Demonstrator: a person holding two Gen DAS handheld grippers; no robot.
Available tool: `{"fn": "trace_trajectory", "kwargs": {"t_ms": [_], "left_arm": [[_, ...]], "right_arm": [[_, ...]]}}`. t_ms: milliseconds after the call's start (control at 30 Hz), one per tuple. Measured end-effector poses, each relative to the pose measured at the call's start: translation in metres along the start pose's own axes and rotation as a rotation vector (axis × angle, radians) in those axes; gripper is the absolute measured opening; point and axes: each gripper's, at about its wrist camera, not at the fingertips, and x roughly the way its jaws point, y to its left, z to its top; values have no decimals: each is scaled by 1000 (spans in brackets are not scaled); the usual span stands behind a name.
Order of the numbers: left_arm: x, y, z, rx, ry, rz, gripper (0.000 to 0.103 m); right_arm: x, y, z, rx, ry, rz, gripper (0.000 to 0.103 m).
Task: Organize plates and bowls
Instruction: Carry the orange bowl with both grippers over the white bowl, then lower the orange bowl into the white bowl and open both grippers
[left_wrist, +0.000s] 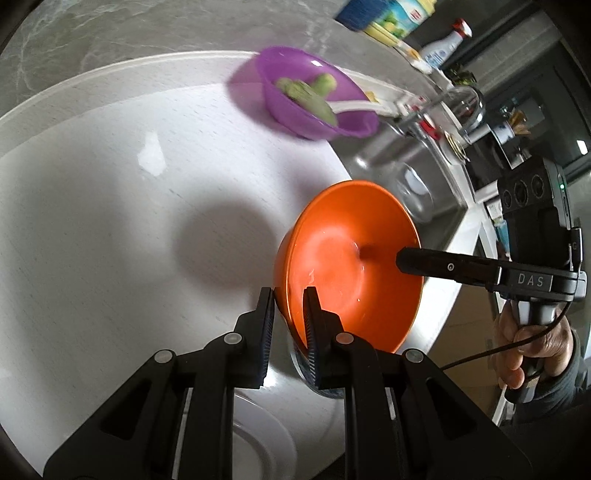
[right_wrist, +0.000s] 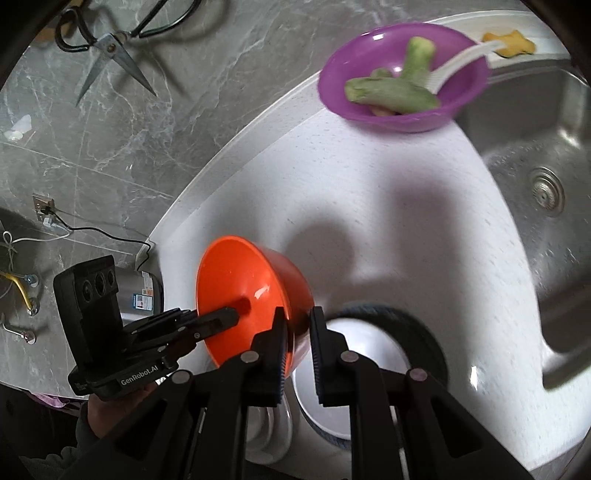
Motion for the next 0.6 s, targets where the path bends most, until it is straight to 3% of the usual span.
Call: {"fn": "trace_trajectory", "kwargs": {"t_ms": [300, 600], "left_arm": [[23, -40, -41, 28, 49, 4, 14], [41, -49, -58, 23, 68, 34, 14]], "right_arm": [[-19, -36, -39, 50, 9, -12, 14], [-14, -54, -50, 57, 34, -21, 14]]}}
